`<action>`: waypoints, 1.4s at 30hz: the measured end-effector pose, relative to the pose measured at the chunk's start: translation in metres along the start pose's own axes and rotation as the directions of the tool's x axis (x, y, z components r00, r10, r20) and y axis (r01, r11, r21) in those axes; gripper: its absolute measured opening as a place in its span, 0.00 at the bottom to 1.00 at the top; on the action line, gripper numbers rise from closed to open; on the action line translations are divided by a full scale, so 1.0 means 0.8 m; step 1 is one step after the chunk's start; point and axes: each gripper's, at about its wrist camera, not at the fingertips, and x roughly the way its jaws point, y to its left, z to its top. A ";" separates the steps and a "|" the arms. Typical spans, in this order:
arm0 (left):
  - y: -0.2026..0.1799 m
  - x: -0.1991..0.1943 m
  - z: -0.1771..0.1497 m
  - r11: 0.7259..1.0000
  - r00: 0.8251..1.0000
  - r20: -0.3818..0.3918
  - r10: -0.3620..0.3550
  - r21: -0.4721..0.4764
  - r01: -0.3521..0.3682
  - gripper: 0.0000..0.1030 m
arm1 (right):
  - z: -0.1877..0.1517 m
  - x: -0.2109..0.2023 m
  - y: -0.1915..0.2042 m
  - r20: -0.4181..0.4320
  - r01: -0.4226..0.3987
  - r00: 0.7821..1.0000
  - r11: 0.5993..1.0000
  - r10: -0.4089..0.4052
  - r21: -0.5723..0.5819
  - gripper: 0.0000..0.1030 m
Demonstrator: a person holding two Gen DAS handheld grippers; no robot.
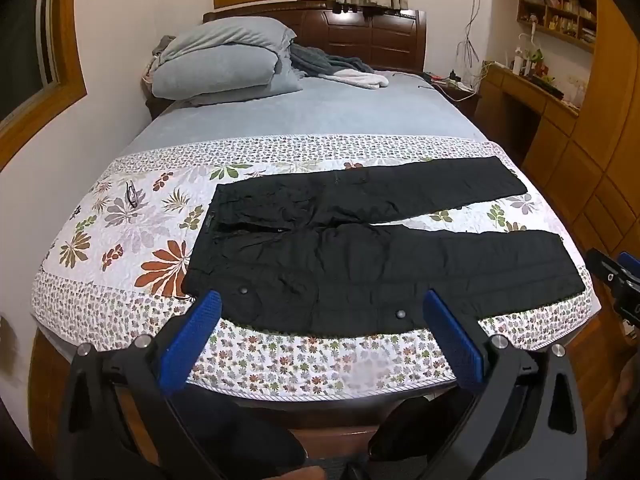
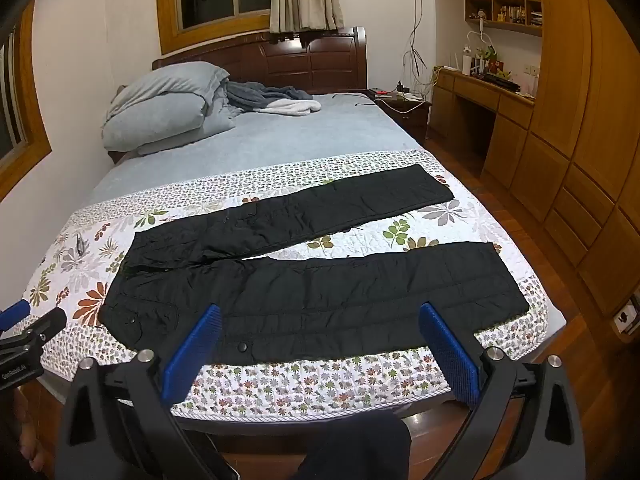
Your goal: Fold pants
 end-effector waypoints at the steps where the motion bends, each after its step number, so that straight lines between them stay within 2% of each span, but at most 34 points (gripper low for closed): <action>1: 0.000 0.000 0.000 1.000 1.000 0.001 -0.002 -0.001 0.002 0.97 | 0.000 0.000 0.000 -0.001 0.001 1.000 1.000 -0.001 -0.001 0.97; 42: 0.007 0.000 -0.001 1.000 1.000 0.003 0.009 -0.003 -0.009 0.97 | -0.002 0.002 0.008 -0.003 0.006 1.000 1.000 -0.006 -0.009 0.97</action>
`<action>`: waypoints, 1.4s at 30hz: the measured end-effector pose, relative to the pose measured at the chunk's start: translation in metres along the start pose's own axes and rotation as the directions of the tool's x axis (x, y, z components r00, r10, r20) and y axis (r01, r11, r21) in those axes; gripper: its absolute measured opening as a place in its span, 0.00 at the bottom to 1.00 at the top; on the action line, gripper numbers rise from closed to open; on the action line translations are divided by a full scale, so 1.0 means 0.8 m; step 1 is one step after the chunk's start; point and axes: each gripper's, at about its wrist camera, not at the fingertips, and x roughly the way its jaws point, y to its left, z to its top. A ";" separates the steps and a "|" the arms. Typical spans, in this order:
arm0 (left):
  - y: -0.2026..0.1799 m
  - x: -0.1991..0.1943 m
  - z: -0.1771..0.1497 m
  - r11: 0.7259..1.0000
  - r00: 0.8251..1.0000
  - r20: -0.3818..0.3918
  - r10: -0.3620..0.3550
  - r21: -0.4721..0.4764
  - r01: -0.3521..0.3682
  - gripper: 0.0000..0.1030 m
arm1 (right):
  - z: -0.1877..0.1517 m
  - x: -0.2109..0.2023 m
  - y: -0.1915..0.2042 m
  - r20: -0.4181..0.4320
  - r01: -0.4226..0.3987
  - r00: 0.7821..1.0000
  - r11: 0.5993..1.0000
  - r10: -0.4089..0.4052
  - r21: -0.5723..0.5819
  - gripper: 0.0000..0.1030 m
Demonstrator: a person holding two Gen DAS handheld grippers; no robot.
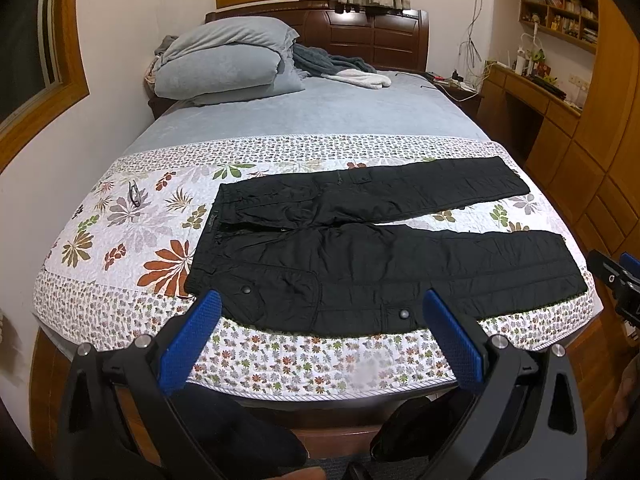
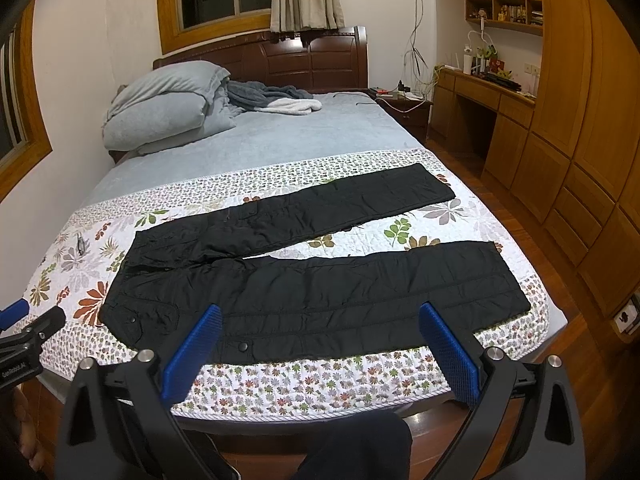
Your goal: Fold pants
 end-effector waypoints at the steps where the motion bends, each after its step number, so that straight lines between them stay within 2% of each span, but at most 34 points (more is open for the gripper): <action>1: 0.000 0.001 0.000 1.000 1.000 0.000 0.000 0.000 0.000 0.97 | -0.001 -0.001 0.002 0.000 0.000 1.000 1.000 0.000 -0.001 0.97; 42: 0.008 -0.007 0.005 1.000 1.000 0.012 0.009 -0.007 -0.009 0.97 | 0.008 -0.004 0.005 0.009 -0.010 1.000 1.000 0.010 -0.020 0.97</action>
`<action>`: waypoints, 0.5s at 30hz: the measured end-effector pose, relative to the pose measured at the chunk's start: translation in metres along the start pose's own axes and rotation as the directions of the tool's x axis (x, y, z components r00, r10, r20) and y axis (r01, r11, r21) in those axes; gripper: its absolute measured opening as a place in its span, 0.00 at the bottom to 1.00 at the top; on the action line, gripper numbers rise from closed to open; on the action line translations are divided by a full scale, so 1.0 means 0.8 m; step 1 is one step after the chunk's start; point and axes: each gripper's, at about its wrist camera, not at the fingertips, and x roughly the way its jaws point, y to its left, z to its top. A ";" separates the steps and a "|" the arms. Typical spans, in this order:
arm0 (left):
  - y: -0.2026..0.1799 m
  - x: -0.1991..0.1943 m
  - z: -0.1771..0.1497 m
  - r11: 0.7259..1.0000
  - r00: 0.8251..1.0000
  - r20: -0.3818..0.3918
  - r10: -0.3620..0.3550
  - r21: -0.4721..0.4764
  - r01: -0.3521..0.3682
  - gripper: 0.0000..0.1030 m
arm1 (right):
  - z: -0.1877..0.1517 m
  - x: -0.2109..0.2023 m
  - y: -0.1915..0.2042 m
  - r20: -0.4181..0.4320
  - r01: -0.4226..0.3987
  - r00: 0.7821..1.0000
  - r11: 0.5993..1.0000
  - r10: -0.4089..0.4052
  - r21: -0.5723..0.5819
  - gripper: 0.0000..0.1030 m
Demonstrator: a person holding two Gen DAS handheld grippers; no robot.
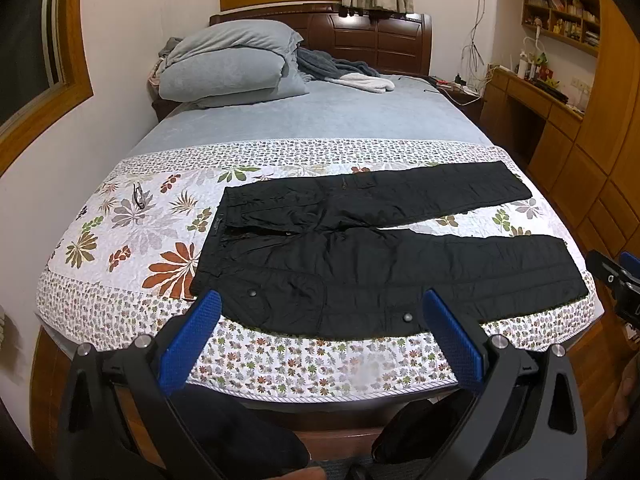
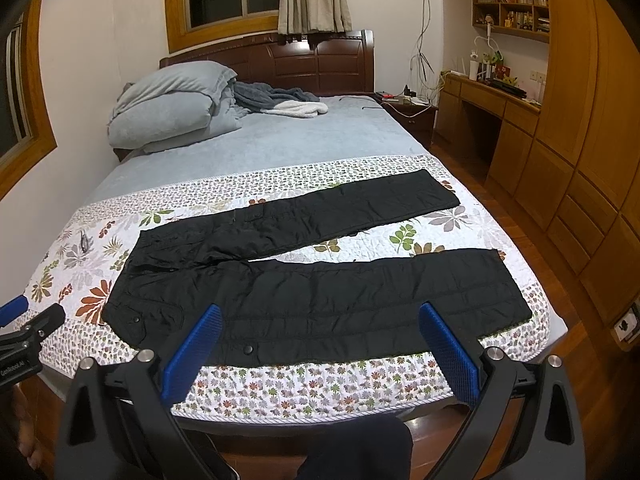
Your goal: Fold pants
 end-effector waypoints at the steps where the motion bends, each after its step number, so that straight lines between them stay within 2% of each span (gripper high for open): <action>1: 0.000 0.000 0.000 1.000 1.000 0.000 0.000 0.001 0.000 0.97 | 0.000 0.000 0.000 0.000 0.000 1.000 1.000 0.000 0.000 0.97; 15: 0.000 0.006 -0.005 1.000 1.000 -0.008 -0.006 -0.004 0.006 0.97 | -0.004 0.006 0.000 -0.012 0.006 1.000 1.000 -0.006 0.003 0.97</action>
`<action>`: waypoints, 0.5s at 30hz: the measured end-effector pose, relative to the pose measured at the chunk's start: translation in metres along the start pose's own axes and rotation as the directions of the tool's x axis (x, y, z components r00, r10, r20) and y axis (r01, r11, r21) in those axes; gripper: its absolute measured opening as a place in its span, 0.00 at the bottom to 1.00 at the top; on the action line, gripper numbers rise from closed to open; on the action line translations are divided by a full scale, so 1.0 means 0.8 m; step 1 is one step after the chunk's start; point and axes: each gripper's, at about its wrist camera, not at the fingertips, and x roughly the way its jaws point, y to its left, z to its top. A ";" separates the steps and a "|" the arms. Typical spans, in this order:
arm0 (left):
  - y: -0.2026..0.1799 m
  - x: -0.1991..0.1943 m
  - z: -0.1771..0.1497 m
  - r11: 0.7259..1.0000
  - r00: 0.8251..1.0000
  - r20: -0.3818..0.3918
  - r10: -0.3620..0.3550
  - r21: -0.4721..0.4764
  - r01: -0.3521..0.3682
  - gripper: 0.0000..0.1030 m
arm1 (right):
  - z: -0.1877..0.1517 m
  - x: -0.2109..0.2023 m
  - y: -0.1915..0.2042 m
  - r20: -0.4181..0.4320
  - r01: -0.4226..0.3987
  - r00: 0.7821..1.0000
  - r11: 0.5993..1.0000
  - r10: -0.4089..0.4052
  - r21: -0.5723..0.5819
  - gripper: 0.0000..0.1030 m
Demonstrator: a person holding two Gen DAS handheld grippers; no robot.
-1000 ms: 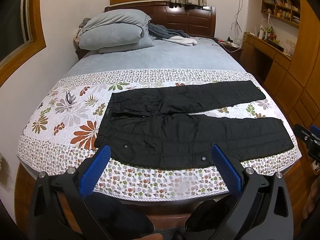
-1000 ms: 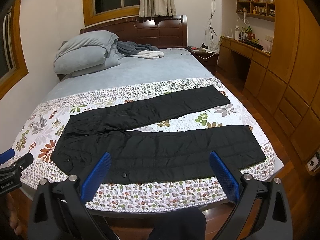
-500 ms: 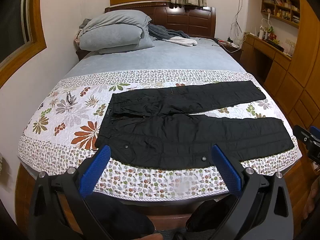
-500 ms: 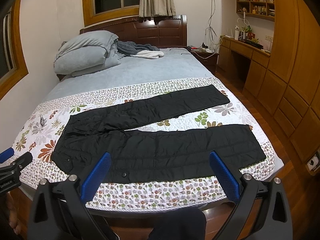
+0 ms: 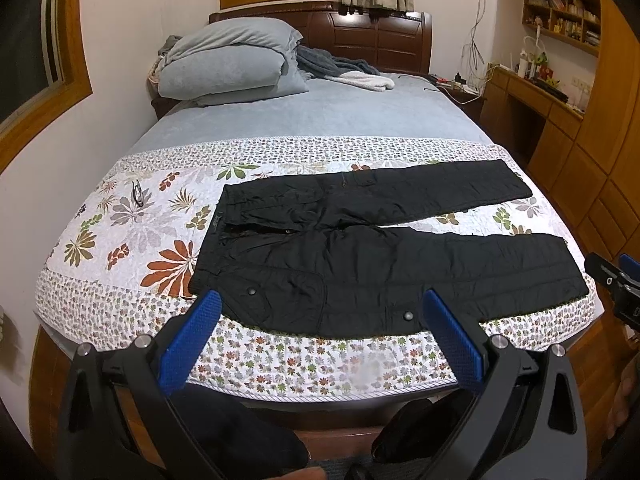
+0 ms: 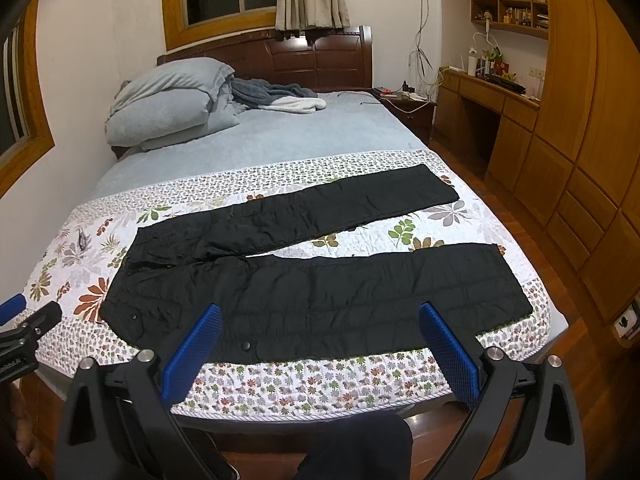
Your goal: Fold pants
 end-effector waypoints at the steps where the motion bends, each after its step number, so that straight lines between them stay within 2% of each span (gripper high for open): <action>1: 0.001 0.003 -0.001 1.000 1.000 -0.005 -0.002 -0.002 0.002 0.97 | 0.000 0.000 0.000 0.003 0.001 1.000 1.000 -0.001 -0.002 0.97; 6: 0.008 0.018 -0.005 1.000 0.999 -0.031 -0.031 -0.003 0.031 0.97 | -0.002 0.003 -0.002 0.009 0.002 1.000 1.000 -0.002 0.004 0.97; 9: 0.018 0.034 -0.008 0.994 0.993 -0.057 -0.103 -0.027 0.102 0.97 | -0.003 0.008 -0.007 0.006 0.006 1.000 1.000 -0.006 0.009 0.97; 12: 0.042 0.065 -0.012 0.968 0.962 -0.123 -0.243 -0.102 0.231 0.97 | -0.005 0.016 -0.015 0.001 0.009 1.000 1.000 -0.009 0.015 0.97; 13: 0.054 0.081 -0.014 0.947 0.939 -0.148 -0.311 -0.138 0.292 0.97 | -0.005 0.016 -0.017 0.002 0.010 1.000 1.000 -0.010 0.016 0.97; 15: 0.078 0.106 -0.018 0.927 0.920 -0.167 -0.355 -0.191 0.323 0.97 | -0.007 0.022 -0.024 0.015 0.010 1.000 1.000 -0.010 0.015 0.97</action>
